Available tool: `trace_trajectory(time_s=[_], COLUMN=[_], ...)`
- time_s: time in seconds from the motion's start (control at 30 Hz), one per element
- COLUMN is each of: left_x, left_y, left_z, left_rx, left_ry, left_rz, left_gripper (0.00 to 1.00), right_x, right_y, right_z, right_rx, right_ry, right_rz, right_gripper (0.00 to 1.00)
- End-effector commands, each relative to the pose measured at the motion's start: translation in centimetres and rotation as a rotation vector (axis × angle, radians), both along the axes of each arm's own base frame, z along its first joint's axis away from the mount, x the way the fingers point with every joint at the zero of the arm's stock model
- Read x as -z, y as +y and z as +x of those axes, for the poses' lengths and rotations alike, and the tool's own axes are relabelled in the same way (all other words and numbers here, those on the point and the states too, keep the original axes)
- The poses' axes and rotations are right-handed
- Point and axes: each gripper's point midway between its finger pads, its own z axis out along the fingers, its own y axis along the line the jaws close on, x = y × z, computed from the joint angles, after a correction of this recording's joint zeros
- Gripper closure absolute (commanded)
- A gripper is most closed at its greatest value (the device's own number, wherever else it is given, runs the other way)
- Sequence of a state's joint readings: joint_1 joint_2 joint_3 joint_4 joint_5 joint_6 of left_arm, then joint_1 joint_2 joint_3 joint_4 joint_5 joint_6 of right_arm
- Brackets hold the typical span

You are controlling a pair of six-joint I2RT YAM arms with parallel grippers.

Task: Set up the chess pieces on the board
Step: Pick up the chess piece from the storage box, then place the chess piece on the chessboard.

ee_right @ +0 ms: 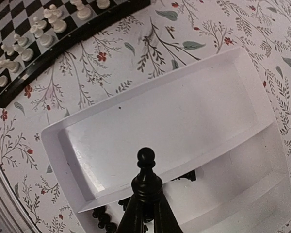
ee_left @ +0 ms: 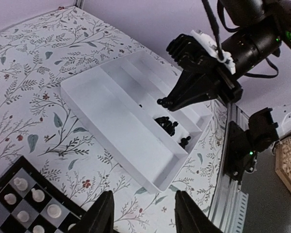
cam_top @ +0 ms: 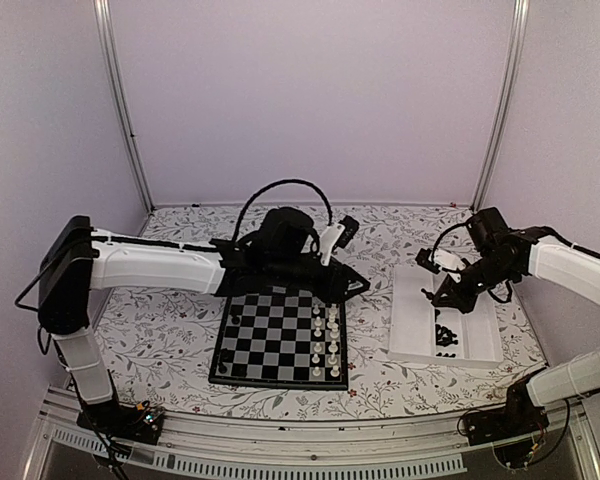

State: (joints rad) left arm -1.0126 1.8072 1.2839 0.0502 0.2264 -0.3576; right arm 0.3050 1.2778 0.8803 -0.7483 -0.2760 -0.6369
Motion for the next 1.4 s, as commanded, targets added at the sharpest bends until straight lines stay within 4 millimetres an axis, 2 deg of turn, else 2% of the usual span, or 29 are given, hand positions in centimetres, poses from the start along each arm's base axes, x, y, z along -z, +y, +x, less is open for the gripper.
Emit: trace_trajectory(time_s=[0.0,0.13,0.33,0.77,1.0,1.37], left_x=[-0.9,-0.3,0.3,1.2,1.5,1.5], left_y=[-3.7,-5.9,-8.3,-10.9,-11.9,-11.7], left_z=[-0.3,-0.5,-1.2,-2.3,-3.3,-3.3], left_rx=[0.091,0.14,0.198,0.269,0.308,0.303], left_ry=[0.125,0.183,0.227,0.271,0.288,0.29], left_rz=[-0.184,-0.228,-0.256,-0.257,-0.249,-0.239], left_gripper=[0.55,0.55,0.55,0.57,0.65,0.9], right_x=[-3.7,-4.7,-4.4,-4.3,-4.2,-4.2], right_y=[4.5,5.7,6.2,6.7,6.6,6.7], right_z=[-1.9,-3.3,-4.3,-4.6,-4.5,-4.2], right_rx=[-0.167,-0.231,-0.27,-0.292,-0.284,-0.28], right_ry=[-0.022,-0.014,0.013,0.023,0.02,0.017], right_rz=[0.202,0.265,0.273,0.271,0.263,0.264], right_gripper=[1.0,1.0,0.99,0.99,0.99,0.99])
